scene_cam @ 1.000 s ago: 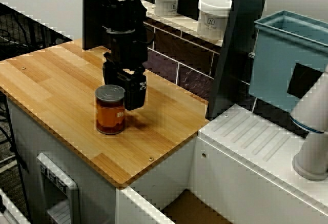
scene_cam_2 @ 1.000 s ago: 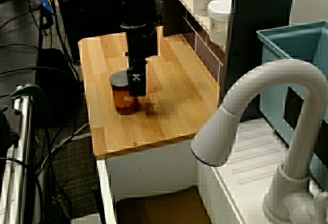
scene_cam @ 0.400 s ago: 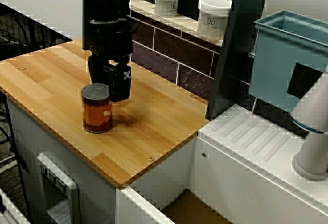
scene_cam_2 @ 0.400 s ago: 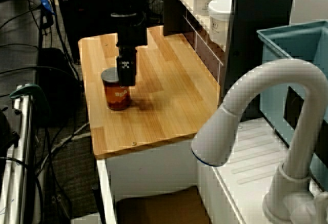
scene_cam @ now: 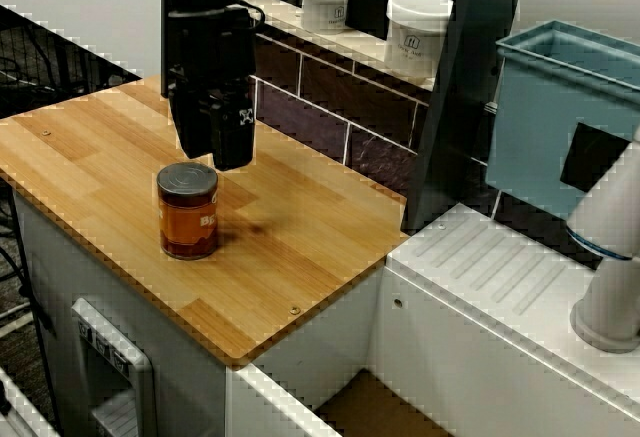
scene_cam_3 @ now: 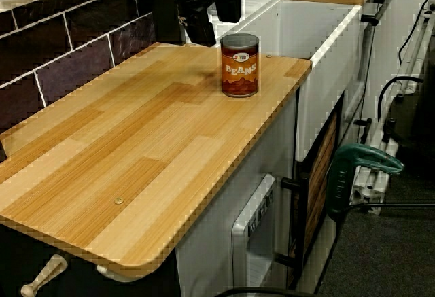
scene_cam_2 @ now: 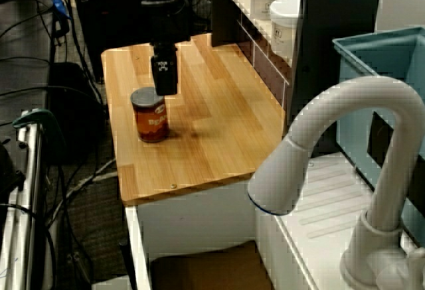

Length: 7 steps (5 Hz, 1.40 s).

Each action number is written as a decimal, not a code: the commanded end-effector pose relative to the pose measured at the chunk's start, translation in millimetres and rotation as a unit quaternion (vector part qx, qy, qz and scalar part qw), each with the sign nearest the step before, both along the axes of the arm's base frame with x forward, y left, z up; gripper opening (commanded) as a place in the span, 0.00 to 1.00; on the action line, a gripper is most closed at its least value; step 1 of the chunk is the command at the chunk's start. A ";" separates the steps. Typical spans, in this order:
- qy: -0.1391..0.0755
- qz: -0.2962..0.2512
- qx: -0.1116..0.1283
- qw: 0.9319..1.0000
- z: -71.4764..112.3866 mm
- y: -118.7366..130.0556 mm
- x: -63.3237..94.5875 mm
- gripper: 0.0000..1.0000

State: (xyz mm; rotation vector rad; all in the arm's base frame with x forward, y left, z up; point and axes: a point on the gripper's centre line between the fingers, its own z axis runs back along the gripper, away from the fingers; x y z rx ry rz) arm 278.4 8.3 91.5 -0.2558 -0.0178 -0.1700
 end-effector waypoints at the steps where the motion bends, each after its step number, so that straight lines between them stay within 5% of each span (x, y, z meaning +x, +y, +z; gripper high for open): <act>1: -0.041 -0.011 -0.003 0.999 38.9 0.0 -8.8 1.00; 4: -0.051 -0.058 -0.012 0.997 54.1 -25.1 -36.6 1.00; 5: -0.053 -0.047 -0.001 0.998 42.7 -37.3 -39.5 1.00; 6: -0.021 -0.078 -0.024 0.996 30.2 -46.4 -36.7 1.00; 7: -0.024 -0.087 -0.010 0.996 21.9 -58.8 -38.5 1.00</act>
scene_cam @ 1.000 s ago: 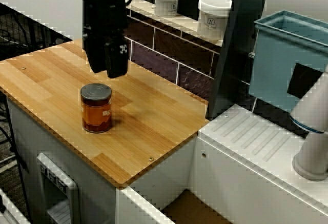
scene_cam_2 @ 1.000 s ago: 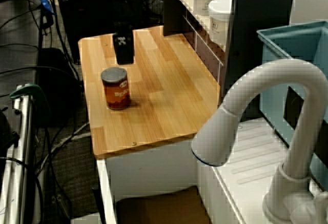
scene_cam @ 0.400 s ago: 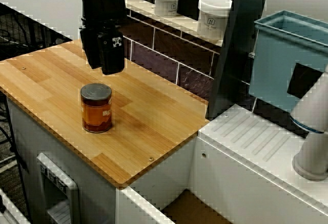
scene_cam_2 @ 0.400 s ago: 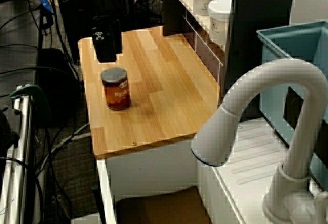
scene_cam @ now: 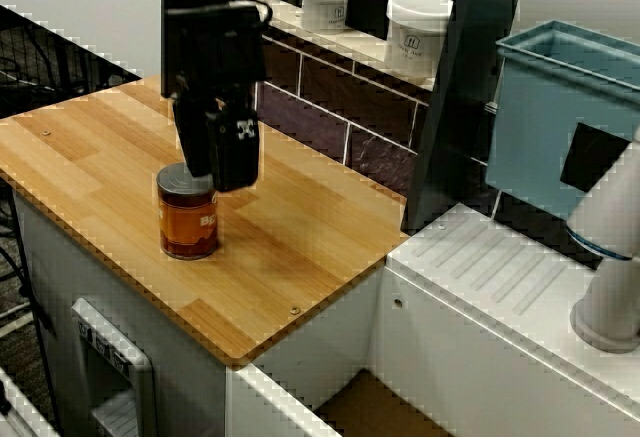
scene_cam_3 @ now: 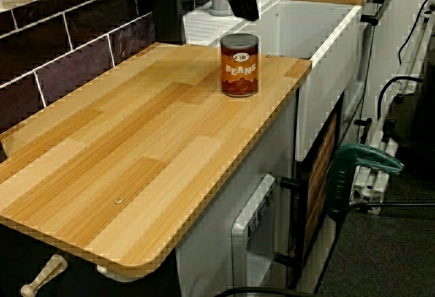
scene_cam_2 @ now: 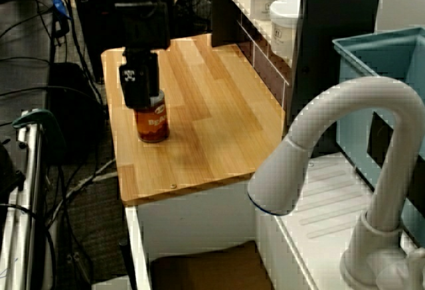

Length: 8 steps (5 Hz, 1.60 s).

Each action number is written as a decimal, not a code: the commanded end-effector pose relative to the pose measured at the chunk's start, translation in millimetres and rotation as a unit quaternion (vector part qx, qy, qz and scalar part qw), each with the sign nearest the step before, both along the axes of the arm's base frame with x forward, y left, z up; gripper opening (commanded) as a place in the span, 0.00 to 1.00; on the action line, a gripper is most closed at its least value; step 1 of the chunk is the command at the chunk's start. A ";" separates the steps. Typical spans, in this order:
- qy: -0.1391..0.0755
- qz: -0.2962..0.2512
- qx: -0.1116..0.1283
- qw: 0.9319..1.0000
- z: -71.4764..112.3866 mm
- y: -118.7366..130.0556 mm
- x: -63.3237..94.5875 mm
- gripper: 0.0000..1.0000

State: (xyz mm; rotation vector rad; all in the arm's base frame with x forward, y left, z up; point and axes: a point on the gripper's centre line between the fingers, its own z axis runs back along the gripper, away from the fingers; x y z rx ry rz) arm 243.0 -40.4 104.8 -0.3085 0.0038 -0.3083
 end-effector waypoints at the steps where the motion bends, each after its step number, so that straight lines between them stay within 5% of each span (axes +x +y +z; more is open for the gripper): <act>1: -0.015 -0.043 0.022 0.999 0.5 -27.3 -4.5 1.00; 6: 0.001 0.018 0.078 0.997 -35.3 -29.5 -16.0 1.00; 8: 0.011 -0.020 0.087 0.996 -41.2 -38.7 -27.0 1.00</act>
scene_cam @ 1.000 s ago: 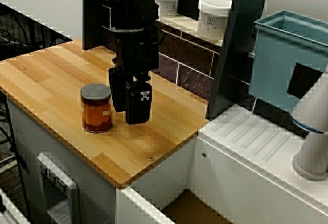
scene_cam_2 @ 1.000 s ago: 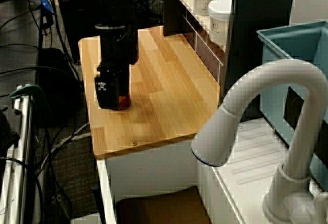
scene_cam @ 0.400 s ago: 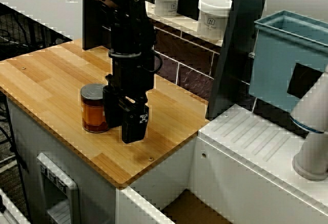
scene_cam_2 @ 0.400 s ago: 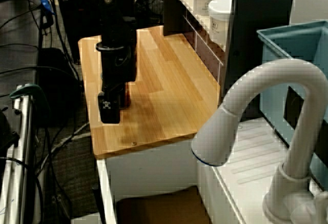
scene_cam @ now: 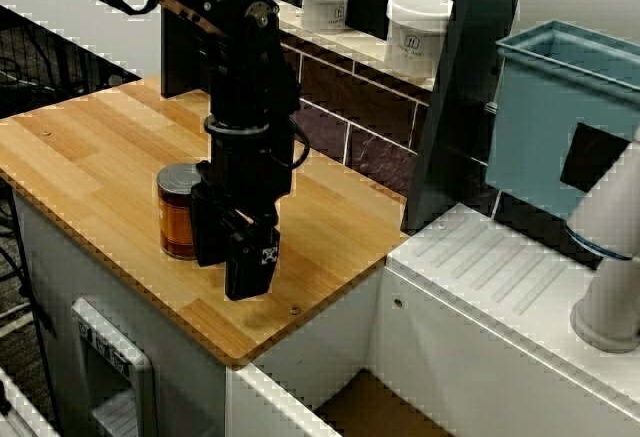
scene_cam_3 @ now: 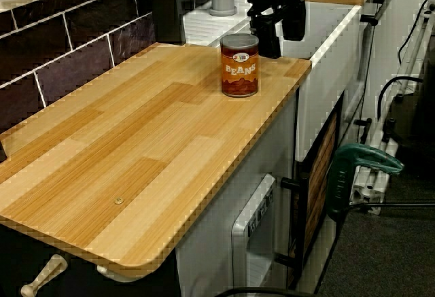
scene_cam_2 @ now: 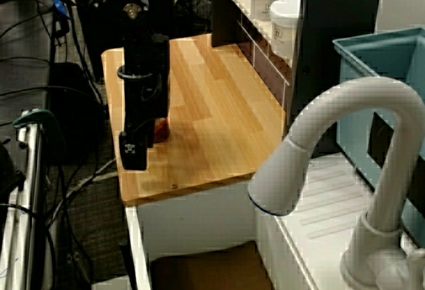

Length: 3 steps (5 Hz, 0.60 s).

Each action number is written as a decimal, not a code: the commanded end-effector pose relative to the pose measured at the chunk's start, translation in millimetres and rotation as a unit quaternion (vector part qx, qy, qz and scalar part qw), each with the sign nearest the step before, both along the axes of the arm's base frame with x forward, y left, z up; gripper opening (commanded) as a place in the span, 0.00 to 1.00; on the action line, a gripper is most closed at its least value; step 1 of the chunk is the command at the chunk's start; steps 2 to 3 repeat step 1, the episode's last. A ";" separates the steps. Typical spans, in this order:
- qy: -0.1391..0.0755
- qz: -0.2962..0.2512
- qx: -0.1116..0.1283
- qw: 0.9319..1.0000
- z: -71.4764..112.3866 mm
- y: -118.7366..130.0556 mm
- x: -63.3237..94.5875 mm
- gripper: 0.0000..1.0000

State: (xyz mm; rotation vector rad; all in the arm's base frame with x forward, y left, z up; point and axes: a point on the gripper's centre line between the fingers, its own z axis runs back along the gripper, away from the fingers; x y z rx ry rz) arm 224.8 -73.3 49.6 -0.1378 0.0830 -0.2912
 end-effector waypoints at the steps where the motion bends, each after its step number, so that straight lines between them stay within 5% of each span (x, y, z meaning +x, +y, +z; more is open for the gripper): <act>1: -0.018 -0.015 0.001 1.000 9.3 -5.7 -10.2 1.00; 3: -0.018 -0.015 0.001 1.000 9.3 -5.7 -10.2 1.00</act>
